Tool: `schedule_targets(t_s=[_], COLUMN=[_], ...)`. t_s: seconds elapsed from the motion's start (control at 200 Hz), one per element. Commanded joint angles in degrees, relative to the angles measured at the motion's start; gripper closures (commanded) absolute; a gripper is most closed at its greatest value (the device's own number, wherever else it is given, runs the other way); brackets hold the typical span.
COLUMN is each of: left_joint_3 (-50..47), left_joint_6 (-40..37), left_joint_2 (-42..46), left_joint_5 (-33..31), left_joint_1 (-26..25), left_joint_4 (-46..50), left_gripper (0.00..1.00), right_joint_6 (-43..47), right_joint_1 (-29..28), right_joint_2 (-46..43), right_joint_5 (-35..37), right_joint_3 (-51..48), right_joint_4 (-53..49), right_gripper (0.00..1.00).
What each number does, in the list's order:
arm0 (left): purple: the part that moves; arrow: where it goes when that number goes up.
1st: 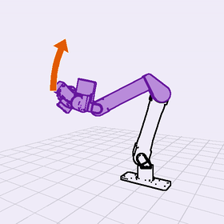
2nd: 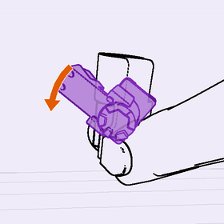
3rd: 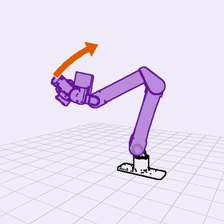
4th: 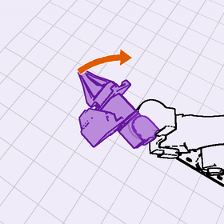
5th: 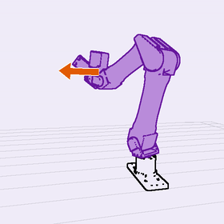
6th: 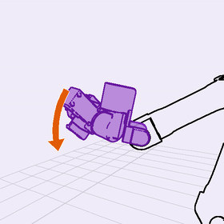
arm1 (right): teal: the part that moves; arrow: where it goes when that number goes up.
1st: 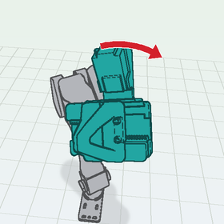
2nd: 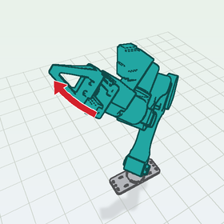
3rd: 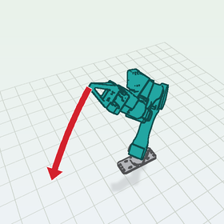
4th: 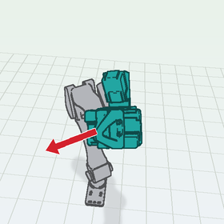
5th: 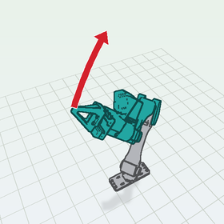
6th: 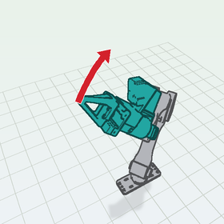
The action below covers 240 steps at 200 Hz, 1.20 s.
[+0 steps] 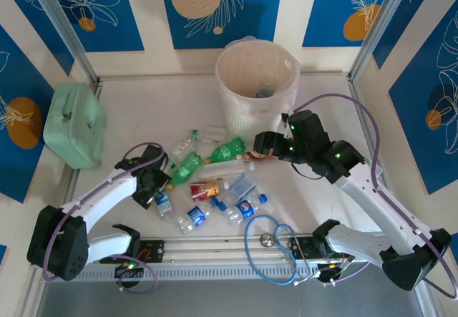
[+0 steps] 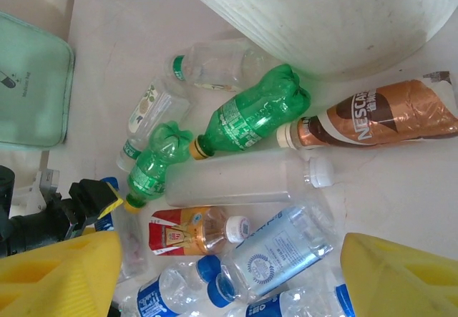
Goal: Put the plastic bottles in the bin
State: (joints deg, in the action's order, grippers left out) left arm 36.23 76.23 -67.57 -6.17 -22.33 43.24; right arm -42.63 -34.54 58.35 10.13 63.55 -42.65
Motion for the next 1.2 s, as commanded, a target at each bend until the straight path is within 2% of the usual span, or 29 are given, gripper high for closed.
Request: schedule_targets(t_s=[0.0,0.205,0.375,0.565,0.69,0.795,0.925,1.08,1.195], left_joint_3=[-0.55,-0.8,-0.67,1.59,4.93,10.79,22.23,38.6,46.54], left_joint_6=[0.95,0.44,0.15,-1.5,-3.12,-6.32,-14.23,-22.65,-25.51], left_joint_2=[-1.5,-2.24,-0.62,2.23,5.53,7.68,6.26,0.58,-3.57], left_joint_5=[1.24,1.34,0.74,-0.55,-2.43,-4.96,-5.35,-2.58,0.53], left_joint_1=[0.61,0.62,0.57,0.62,0.62,0.61,0.61,0.53,0.27], left_joint_4=[-1.66,-1.74,-0.38,3.59,7.64,10.71,10.33,6.96,1.49], left_gripper=[0.22,0.33,0.37,0.44,0.44,0.44,0.44,0.44,0.43], right_joint_6=[-0.91,-1.4,-1.72,-2.0,-2.33,-2.78,-3.37,-3.98,-4.35], right_joint_1=[0.0,0.17,0.86,2.0,3.22,4.58,6.38,7.8,8.0], right_joint_2=[-0.94,-1.45,-2.42,-3.44,-4.36,-5.08,-5.68,-6.18,-6.79], right_joint_5=[0.59,1.29,1.27,1.3,1.14,0.77,-0.34,-1.86,-2.05], right_joint_3=[-0.97,-1.45,-2.01,-2.55,-2.99,-3.52,-4.55,-5.36,-5.63], right_joint_4=[0.16,-0.05,-0.15,-0.41,-0.36,-0.36,-0.25,0.06,-0.3], right_gripper=[0.2,0.2,0.21,0.21,0.21,0.21,0.21,0.21,0.21])
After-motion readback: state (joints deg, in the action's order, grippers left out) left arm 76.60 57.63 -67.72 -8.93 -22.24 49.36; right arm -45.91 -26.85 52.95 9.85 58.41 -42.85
